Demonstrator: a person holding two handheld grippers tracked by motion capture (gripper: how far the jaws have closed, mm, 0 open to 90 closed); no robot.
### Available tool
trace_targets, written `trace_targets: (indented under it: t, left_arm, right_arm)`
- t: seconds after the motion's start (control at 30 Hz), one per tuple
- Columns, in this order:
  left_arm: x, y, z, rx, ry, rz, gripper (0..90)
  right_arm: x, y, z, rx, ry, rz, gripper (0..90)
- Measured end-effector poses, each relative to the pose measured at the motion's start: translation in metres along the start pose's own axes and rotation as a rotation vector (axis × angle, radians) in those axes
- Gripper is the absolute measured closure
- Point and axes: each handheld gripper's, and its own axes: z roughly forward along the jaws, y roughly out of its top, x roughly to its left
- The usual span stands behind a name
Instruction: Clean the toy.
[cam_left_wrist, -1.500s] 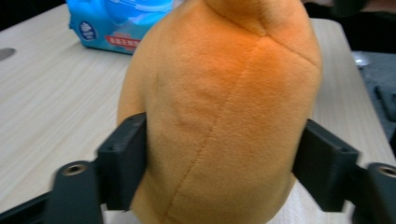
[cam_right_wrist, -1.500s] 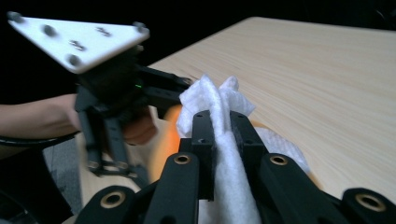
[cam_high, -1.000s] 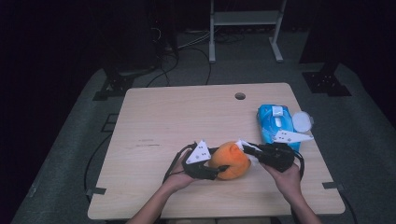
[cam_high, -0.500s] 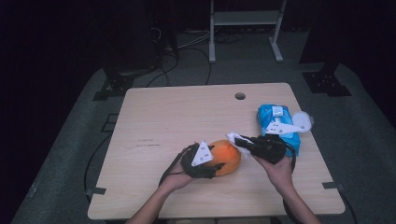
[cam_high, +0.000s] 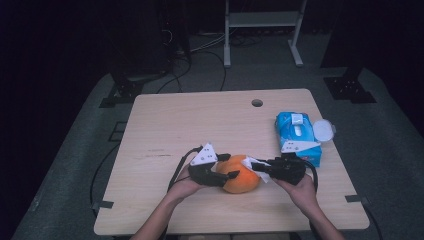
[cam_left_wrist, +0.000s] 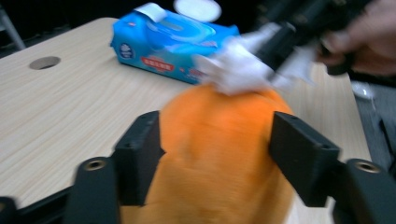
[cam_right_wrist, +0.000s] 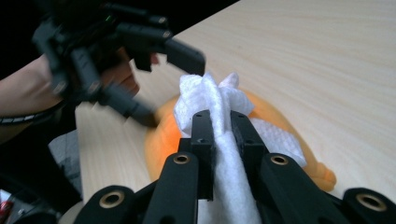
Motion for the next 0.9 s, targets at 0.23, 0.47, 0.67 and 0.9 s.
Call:
trace_targets:
  t: [0.23,0.47,0.67,0.9]
  left_arm:
    - [-0.007,-0.005,0.008,0.045,-0.068,-0.022,42.1]
    - [-0.015,0.0,0.004,0.12,-0.13,0.013,42.1]
    - [-0.018,0.003,0.002,0.144,-0.157,0.03,42.0]
    - [-0.022,0.006,0.0,0.173,-0.186,0.043,42.0]
  right_arm:
    - [0.0,-0.009,-0.014,0.029,0.008,-0.02,80.0]
    - [-0.019,-0.025,-0.046,0.091,-0.129,-0.026,79.1]
    - [-0.036,-0.049,-0.057,0.162,-0.174,-0.028,77.3]
    - [-0.045,-0.066,-0.065,0.235,-0.227,-0.025,60.3]
